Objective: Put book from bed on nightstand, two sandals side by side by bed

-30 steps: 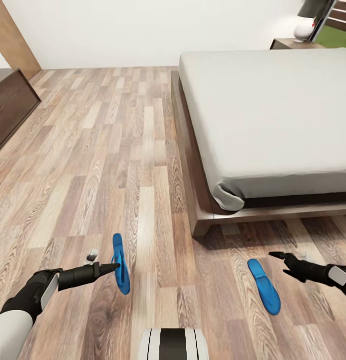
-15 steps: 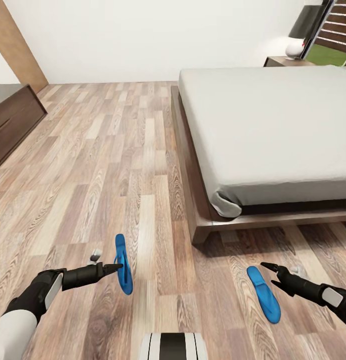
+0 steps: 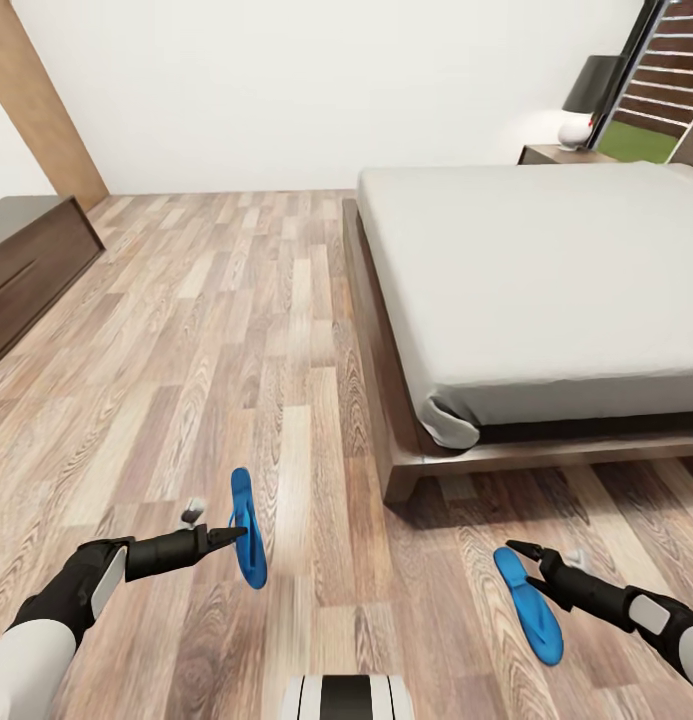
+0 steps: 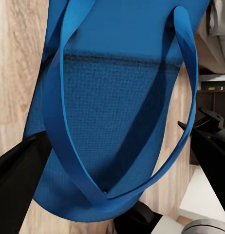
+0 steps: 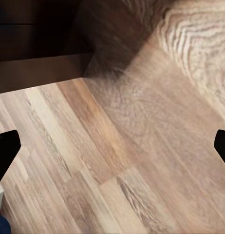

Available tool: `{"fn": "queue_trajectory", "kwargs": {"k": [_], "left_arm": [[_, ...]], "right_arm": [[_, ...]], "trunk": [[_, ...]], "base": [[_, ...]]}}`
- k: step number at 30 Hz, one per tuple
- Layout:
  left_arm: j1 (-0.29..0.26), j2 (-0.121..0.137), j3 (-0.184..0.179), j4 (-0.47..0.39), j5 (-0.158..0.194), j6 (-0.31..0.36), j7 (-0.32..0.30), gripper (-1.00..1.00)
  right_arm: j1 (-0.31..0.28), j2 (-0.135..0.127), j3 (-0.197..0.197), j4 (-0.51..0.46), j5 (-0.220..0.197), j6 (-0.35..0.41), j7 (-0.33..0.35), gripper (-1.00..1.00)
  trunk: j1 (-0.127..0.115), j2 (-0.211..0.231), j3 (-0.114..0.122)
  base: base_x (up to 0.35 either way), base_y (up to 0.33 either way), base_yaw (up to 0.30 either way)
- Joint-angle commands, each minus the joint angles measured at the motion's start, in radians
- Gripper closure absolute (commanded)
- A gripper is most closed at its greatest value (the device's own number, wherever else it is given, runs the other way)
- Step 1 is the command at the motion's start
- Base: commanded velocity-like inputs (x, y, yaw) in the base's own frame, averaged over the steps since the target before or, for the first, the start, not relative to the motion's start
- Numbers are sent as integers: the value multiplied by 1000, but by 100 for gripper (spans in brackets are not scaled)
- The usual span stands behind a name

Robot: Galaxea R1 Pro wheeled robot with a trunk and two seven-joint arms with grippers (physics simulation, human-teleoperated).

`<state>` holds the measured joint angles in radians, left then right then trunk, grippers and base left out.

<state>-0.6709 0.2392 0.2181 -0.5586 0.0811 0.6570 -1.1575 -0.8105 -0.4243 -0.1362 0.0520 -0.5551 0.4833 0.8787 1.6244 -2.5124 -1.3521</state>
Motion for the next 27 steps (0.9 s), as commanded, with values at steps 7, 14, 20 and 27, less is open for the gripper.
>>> {"fn": "queue_trajectory", "kwargs": {"k": [7,14,20,27], "left_arm": [[0,0,1,0,3,7,-2,100],[0,1,2,0,3,8,-2,100],[0,1,3,0,3,9,-2,100],[0,2,3,0,3,9,-3,100]], "right_arm": [[0,13,-8,3,1,5,1,-100],[1,16,-8,3,2,6,-1,-100],[1,18,-8,3,4,7,-5,-100],[1,19,-7,3,5,7,-7,-100]], "trunk": [[-3,1,26],[-6,3,54],[-9,4,77],[-12,6,104]], "base": [[0,0,0],[0,0,0],[0,0,0],[0,0,0]]}}
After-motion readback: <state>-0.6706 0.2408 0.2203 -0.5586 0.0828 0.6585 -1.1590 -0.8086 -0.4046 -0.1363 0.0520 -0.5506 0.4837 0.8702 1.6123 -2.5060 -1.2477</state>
